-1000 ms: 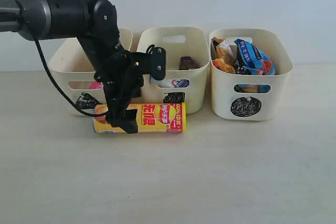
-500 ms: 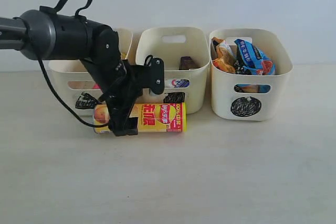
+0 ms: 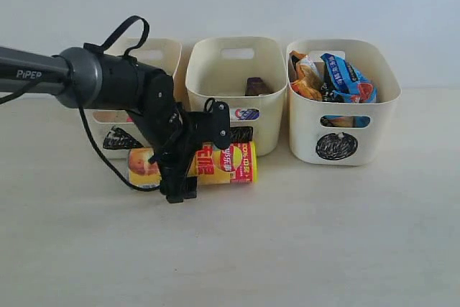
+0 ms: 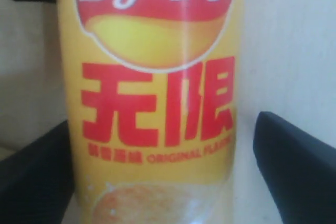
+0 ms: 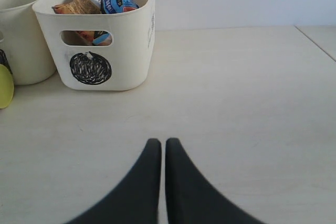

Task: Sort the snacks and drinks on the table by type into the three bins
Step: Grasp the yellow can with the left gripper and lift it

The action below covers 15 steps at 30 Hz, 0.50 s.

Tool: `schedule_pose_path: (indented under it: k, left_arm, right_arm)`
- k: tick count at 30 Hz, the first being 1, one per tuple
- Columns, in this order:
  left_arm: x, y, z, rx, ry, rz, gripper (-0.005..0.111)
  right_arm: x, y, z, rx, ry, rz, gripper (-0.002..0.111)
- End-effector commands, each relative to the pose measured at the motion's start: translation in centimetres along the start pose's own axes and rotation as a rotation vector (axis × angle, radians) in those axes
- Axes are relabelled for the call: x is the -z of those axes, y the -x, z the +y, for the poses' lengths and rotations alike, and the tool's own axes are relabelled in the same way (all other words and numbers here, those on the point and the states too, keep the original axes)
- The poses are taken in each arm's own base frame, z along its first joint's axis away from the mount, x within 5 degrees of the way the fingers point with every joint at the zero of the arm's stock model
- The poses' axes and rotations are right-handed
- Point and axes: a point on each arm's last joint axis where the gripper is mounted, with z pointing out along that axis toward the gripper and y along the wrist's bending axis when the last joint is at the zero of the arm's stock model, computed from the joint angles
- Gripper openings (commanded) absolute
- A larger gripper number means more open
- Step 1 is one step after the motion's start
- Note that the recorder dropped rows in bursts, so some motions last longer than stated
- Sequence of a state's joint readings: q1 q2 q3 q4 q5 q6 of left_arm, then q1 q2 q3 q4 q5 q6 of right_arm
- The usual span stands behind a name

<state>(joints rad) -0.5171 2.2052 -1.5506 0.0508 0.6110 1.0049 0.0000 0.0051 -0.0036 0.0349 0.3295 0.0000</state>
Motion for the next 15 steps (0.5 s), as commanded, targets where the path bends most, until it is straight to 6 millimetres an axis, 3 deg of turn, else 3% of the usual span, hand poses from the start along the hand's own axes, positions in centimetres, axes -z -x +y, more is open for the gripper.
schedule_pose_path:
  k: [1,4,8,12,15]
  left_arm:
    - [-1.1,0.0,-0.5,0.022,-0.017,0.005,0.066]
    - [-1.5,-0.1,-0.7,0.022,-0.03,0.013,0.046]
    - [-1.2,-0.4,-1.0,0.033,-0.072,0.04,0.004]
    - [0.0,-0.3,-1.3,0.081,-0.117,0.067,0.004]
    - [3.1,1.0,-1.6,0.117,-0.124,0.05,0.004]
  right_arm:
    - [0.0,0.0,0.0,0.002,-0.002,-0.009,0.0]
    - [0.0,0.0,0.0,0.002,-0.002,-0.009,0.0]
    - [0.0,0.0,0.0,0.002,-0.002,-0.009,0.0]
    - [0.0,0.0,0.0,0.002,-0.002,-0.009,0.0]
    - [0.0,0.0,0.0,0.002,-0.002,-0.007,0.0]
